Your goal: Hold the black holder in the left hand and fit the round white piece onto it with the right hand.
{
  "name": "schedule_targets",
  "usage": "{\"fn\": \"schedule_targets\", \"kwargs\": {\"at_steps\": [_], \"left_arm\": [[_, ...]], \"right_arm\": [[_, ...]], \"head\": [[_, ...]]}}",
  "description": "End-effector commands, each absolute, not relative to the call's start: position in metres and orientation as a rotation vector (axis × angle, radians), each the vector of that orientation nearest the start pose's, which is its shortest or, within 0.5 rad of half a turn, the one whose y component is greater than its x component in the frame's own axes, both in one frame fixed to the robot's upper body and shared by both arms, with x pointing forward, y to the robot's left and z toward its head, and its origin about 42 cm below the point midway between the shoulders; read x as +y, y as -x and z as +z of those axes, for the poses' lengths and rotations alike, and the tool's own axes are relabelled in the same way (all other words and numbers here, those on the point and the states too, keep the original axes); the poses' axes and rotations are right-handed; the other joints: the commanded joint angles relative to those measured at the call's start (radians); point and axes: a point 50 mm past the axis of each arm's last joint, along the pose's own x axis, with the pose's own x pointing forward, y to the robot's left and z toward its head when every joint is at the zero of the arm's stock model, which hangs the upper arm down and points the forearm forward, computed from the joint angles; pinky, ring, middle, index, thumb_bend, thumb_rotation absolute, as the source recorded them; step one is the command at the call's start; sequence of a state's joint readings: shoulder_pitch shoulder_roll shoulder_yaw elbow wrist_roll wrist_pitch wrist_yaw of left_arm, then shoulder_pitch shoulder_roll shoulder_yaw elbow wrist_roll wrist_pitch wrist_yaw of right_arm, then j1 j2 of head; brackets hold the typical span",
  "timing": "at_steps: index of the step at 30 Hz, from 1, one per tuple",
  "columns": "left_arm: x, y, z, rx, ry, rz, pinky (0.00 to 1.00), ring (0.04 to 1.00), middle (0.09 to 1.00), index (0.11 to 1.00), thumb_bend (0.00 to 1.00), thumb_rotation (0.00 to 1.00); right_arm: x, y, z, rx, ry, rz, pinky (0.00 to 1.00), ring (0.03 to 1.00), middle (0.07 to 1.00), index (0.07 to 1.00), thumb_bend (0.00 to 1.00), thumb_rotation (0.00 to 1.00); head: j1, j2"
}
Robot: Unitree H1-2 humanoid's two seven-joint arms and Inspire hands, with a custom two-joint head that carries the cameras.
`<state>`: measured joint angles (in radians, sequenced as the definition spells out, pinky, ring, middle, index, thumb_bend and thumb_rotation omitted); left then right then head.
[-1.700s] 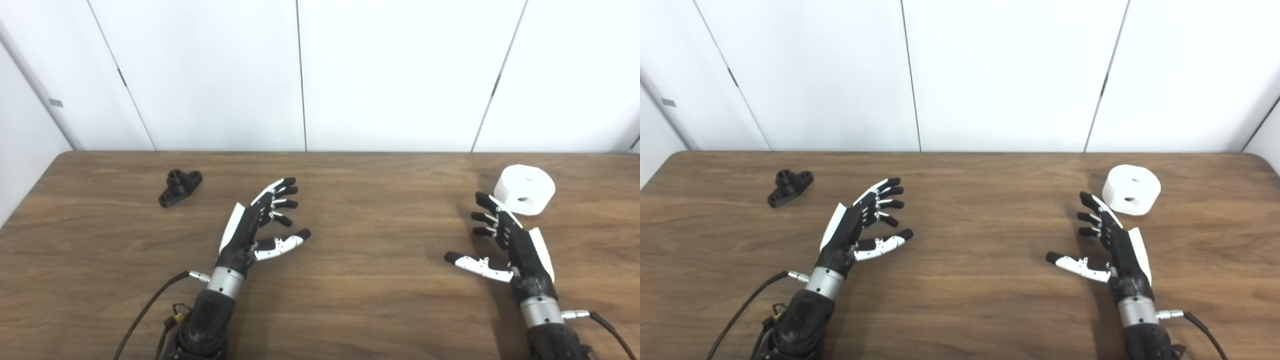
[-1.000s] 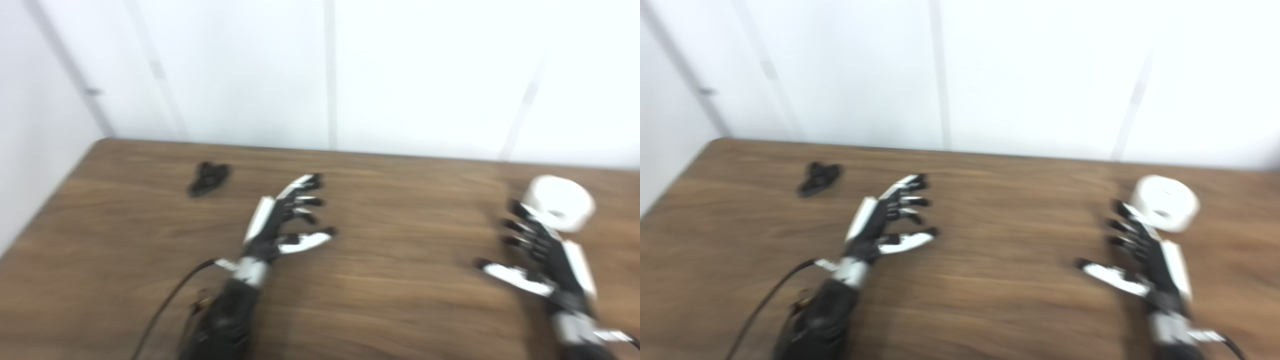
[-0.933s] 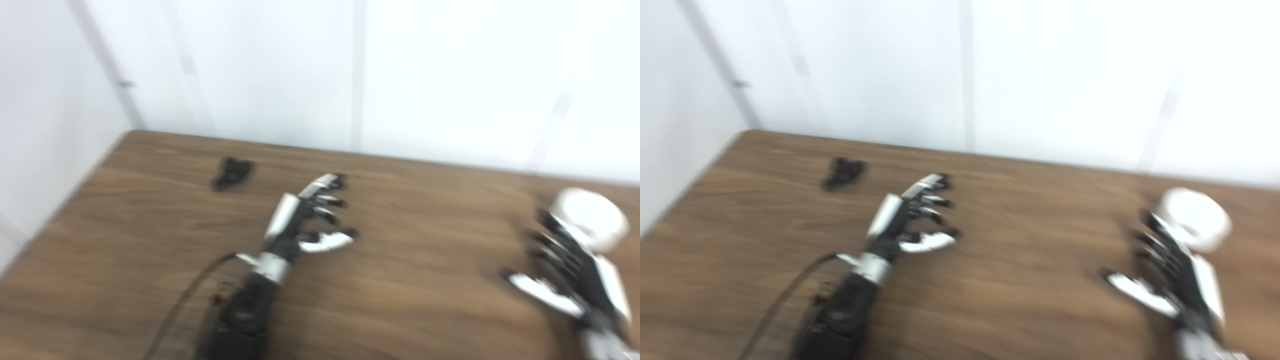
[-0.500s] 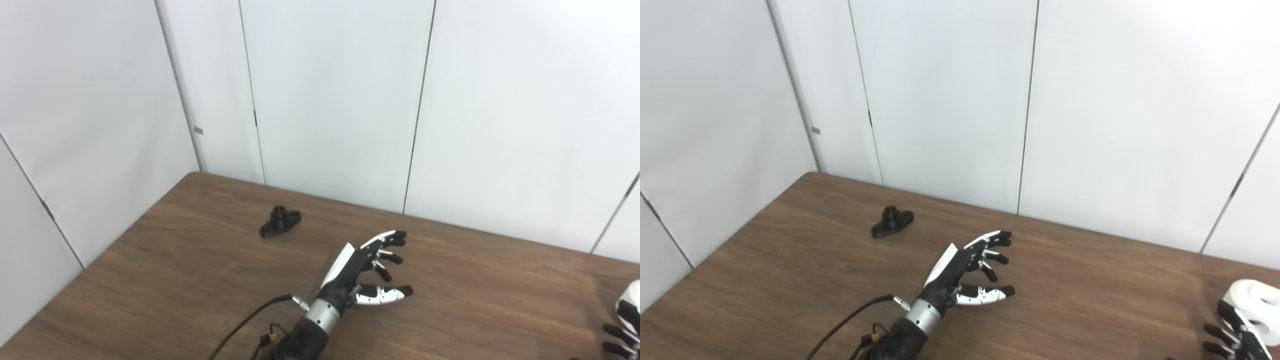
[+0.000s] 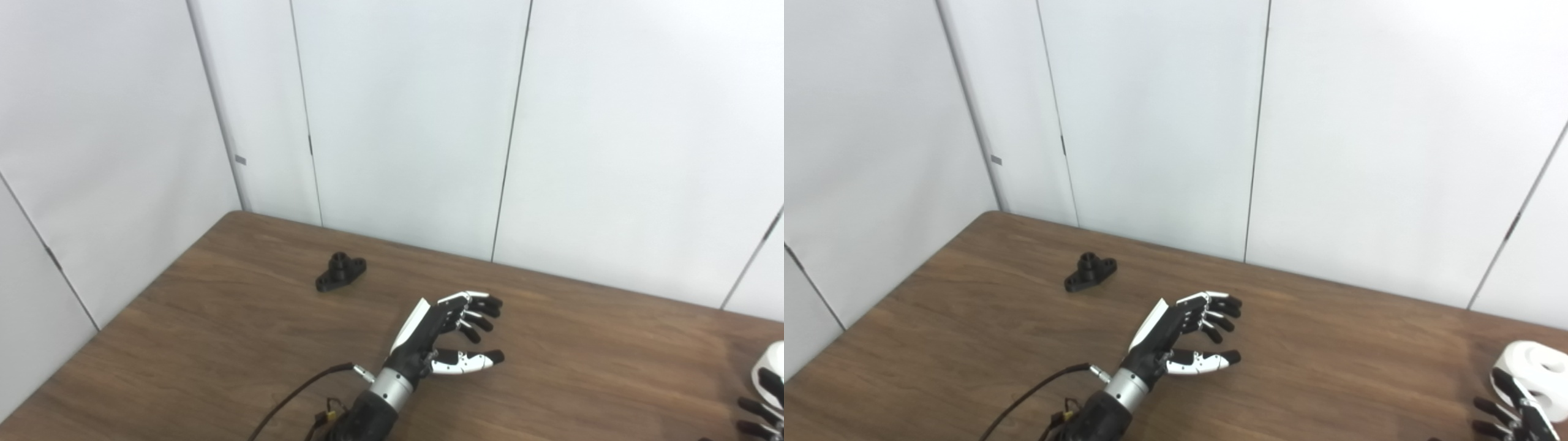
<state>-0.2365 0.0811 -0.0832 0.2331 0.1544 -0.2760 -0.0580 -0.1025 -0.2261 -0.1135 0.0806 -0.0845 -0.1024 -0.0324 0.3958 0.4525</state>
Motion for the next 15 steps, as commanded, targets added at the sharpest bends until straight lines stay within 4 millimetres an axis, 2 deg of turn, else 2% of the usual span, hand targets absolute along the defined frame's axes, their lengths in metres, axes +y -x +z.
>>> {"fn": "schedule_targets", "kwargs": {"at_steps": [1, 2, 3, 5, 10, 13, 15], "left_arm": [[0.209, -0.351, 0.119, -0.257, -0.269, -0.214, 0.52, 0.611, 0.673, 0.661, 0.7, 0.0], [0.217, -0.354, 0.125, -0.257, -0.307, -0.216, 0.51, 0.604, 0.664, 0.647, 0.7, 0.0], [0.226, -0.358, 0.132, -0.262, -0.35, -0.219, 0.53, 0.612, 0.648, 0.556, 0.59, 0.02], [0.24, -0.363, 0.142, -0.263, -0.406, -0.219, 0.53, 0.613, 0.64, 0.509, 0.53, 0.04], [0.264, -0.368, 0.164, -0.242, -0.501, -0.183, 0.47, 0.574, 0.639, 0.497, 0.52, 0.05], [0.277, -0.369, 0.175, -0.235, -0.521, -0.136, 0.55, 0.669, 0.695, 0.498, 0.52, 0.04], [0.285, -0.37, 0.18, -0.255, -0.545, -0.105, 0.61, 0.696, 0.708, 0.498, 0.52, 0.04]], "right_arm": [[-0.32, -0.321, 0.133, -0.167, 0.309, -0.126, 0.65, 0.774, 0.909, 0.867, 0.72, 0.03], [-0.321, -0.321, 0.133, -0.168, 0.31, -0.125, 0.64, 0.772, 0.909, 0.866, 0.72, 0.03], [-0.321, -0.322, 0.134, -0.166, 0.31, -0.124, 0.63, 0.771, 0.911, 0.865, 0.72, 0.03], [-0.322, -0.322, 0.134, -0.166, 0.307, -0.123, 0.61, 0.77, 0.917, 0.863, 0.71, 0.03], [-0.324, -0.323, 0.134, -0.17, 0.299, -0.121, 0.58, 0.766, 0.93, 0.864, 0.71, 0.03], [-0.324, -0.323, 0.135, -0.163, 0.299, -0.122, 0.58, 0.762, 0.923, 0.864, 0.72, 0.03], [-0.324, -0.323, 0.134, -0.162, 0.299, -0.121, 0.58, 0.761, 0.923, 0.863, 0.72, 0.02]], "head": [[0.0, 0.002], [0.004, 0.004], [0.007, 0.005], [0.01, 0.006], [0.017, 0.006], [0.02, 0.01], [0.024, 0.01]]}}
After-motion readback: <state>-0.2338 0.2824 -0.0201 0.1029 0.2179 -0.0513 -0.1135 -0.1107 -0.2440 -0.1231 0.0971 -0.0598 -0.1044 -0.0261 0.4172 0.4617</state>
